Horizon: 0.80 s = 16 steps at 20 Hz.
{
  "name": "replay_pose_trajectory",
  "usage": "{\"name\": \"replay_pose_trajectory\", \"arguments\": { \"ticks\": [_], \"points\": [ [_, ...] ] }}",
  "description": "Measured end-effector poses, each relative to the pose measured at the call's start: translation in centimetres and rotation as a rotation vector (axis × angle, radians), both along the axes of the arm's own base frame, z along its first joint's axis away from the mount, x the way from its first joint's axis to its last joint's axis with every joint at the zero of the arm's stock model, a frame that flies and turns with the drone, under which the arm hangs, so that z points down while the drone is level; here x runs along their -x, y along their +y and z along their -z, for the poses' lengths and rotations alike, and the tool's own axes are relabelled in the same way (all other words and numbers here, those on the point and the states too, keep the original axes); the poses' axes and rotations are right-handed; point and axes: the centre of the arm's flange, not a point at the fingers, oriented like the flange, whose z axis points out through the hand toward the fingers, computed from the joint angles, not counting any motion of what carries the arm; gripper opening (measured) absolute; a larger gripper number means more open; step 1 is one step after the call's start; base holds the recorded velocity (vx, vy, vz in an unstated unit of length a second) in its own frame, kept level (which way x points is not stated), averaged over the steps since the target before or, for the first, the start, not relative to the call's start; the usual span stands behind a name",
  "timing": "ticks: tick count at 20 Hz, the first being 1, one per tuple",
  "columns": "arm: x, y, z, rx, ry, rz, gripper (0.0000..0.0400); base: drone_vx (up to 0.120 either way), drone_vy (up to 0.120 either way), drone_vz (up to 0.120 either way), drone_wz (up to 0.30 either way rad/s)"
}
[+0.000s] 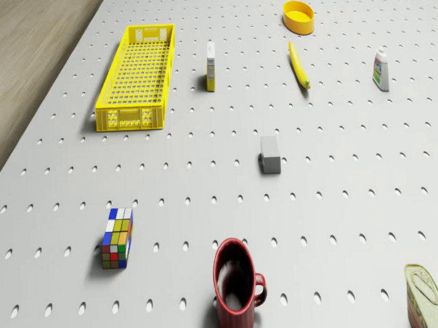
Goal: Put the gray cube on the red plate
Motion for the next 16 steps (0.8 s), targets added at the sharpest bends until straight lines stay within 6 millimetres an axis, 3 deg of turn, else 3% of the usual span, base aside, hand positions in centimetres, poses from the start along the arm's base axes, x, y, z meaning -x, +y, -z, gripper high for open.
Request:
{"name": "replay_pose_trajectory", "arguments": {
  "ticks": [5, 9, 13, 16],
  "points": [
    [0.0, 1.2, 0.2, 0.123, -0.004, 0.003, 0.04, 0.12, -0.12, 0.0, 0.0],
    [0.0, 3.1, 0.8, 0.327, -0.006, 0.009, 0.04, 0.12, -0.12, 0.0, 0.0],
    [0.0, 6.2, 3.0, 0.703, -0.008, 0.02, 0.04, 0.12, -0.12, 0.0, 0.0],
    [-0.1, 8.4, 6.6, 1.133, -0.007, 0.033, 0.04, 0.12, -0.12, 0.0, 0.0]
  ]
}}
